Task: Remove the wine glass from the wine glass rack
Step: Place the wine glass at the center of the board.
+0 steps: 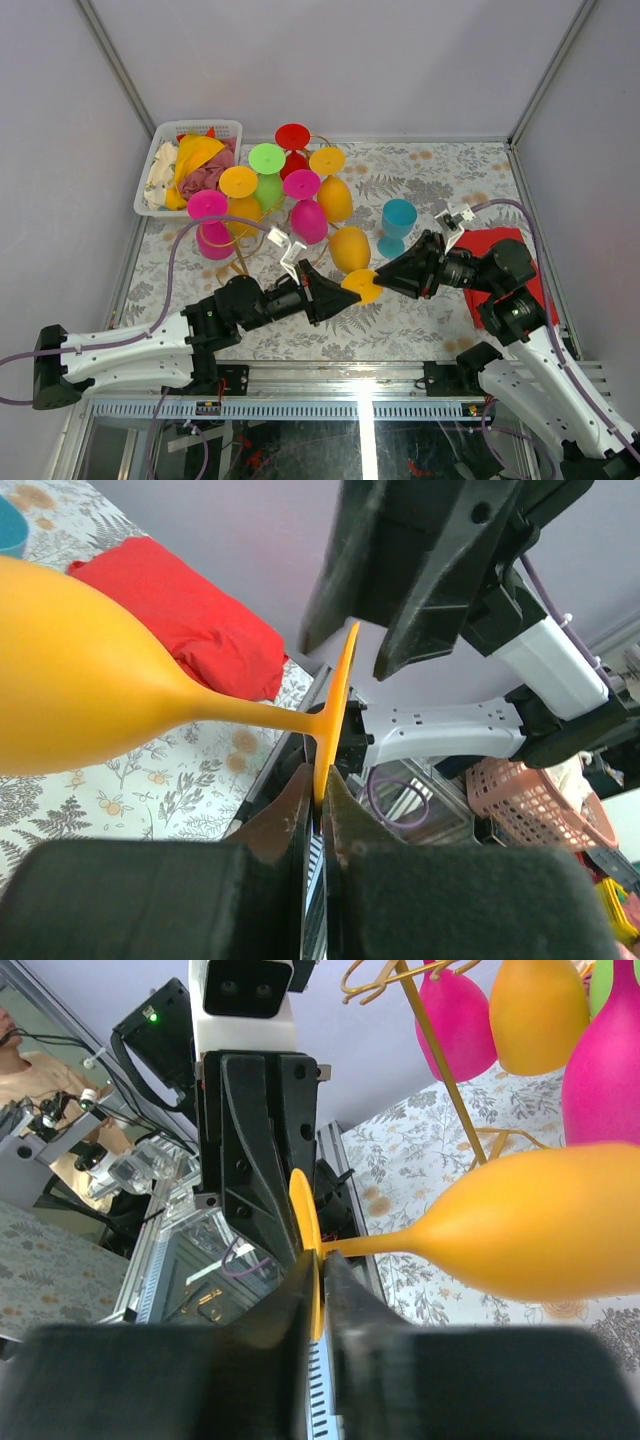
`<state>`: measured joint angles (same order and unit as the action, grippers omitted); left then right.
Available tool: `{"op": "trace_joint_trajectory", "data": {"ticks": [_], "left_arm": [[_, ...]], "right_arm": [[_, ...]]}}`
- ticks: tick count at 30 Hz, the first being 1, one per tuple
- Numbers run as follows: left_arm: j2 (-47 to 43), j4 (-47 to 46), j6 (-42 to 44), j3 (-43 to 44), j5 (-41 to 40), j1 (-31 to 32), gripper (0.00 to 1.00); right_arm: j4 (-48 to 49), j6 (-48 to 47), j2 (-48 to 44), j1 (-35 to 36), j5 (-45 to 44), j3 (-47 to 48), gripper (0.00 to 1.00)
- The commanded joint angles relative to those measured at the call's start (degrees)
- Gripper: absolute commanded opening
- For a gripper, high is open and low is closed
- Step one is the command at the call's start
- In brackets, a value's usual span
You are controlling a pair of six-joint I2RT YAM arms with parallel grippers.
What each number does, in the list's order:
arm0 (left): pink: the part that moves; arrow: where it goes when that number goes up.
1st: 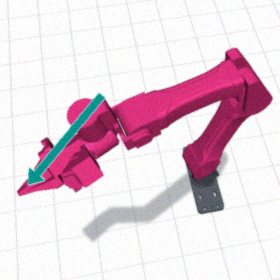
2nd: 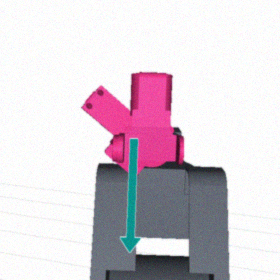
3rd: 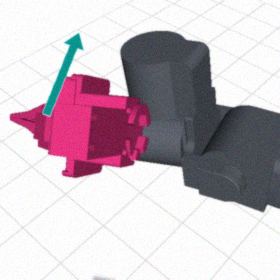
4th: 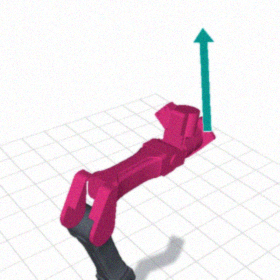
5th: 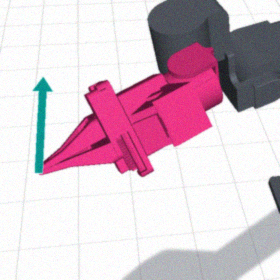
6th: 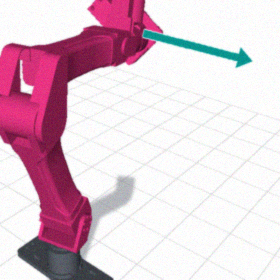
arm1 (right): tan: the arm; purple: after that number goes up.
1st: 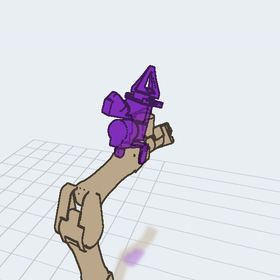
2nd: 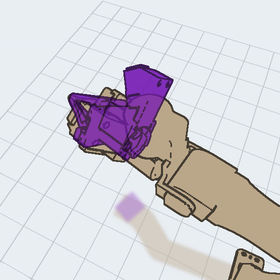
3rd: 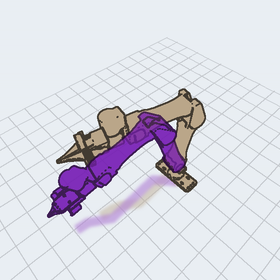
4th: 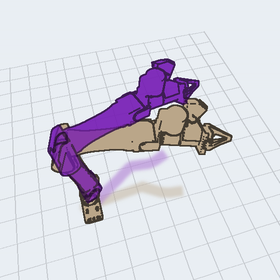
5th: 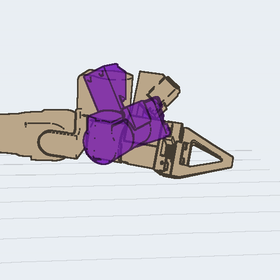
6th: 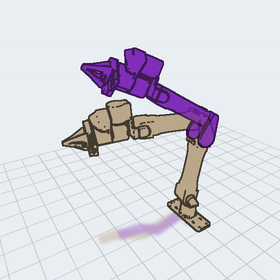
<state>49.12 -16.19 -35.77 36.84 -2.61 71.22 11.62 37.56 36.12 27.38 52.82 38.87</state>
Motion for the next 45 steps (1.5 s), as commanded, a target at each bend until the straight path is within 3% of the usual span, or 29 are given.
{"op": "trace_joint_trajectory", "data": {"ticks": [1, 3, 7, 11, 15, 19, 22, 26, 32, 39, 45], "left_arm": [[0.19, -3.64, 5.03, 0.87, 5.50, 0.26, 0.00], [0.13, -3.00, 7.45, 0.54, 10.12, 0.30, 0.00], [-0.90, 4.19, 12.21, 0.52, 12.87, 0.30, 0.00], [-3.90, 4.45, 15.73, -3.00, 18.10, 0.39, 0.00], [-6.37, 3.02, 17.04, -7.10, 23.58, 0.46, 0.00], [-7.30, 4.32, 19.31, -9.53, 24.02, 1.28, 0.00], [-8.75, 6.19, 23.05, -11.09, 22.72, 2.28, 0.00], [-13.27, 7.24, 29.10, -13.49, 24.22, 2.45, 0.00], [-19.40, 0.98, 32.60, -18.48, 25.60, 2.38, 0.00], [-18.33, -3.36, 32.21, -17.97, 29.32, 2.41, 0.00], [-16.62, -9.25, 33.51, -19.07, 32.79, 2.38, 0.00]], "right_arm": [[-8.48, -6.51, -3.52, -0.11, -6.43, 4.65, 0.63], [-16.24, -10.36, -5.15, -0.13, -18.56, 6.37, 0.77], [-23.80, -10.70, -5.76, -0.05, -41.07, 7.00, 0.86], [-28.93, -7.57, -0.13, -0.12, -48.56, 8.74, 0.89], [-22.37, -4.34, 7.84, -1.44, -33.28, 7.14, 0.90], [-6.07, 5.73, 12.67, -5.74, -14.48, 2.09, 0.91], [2.76, 9.47, 14.83, -6.03, -5.85, -0.27, 0.92], [1.47, 5.99, 15.11, -6.03, -1.47, -0.50, 0.88], [-0.40, 4.73, 13.60, -6.05, 2.06, -1.09, 0.83], [16.53, 17.45, 14.44, -5.82, 9.20, -5.26, 0.74], [15.72, 18.03, 15.81, -4.24, 15.06, -4.64, 0.67]]}}
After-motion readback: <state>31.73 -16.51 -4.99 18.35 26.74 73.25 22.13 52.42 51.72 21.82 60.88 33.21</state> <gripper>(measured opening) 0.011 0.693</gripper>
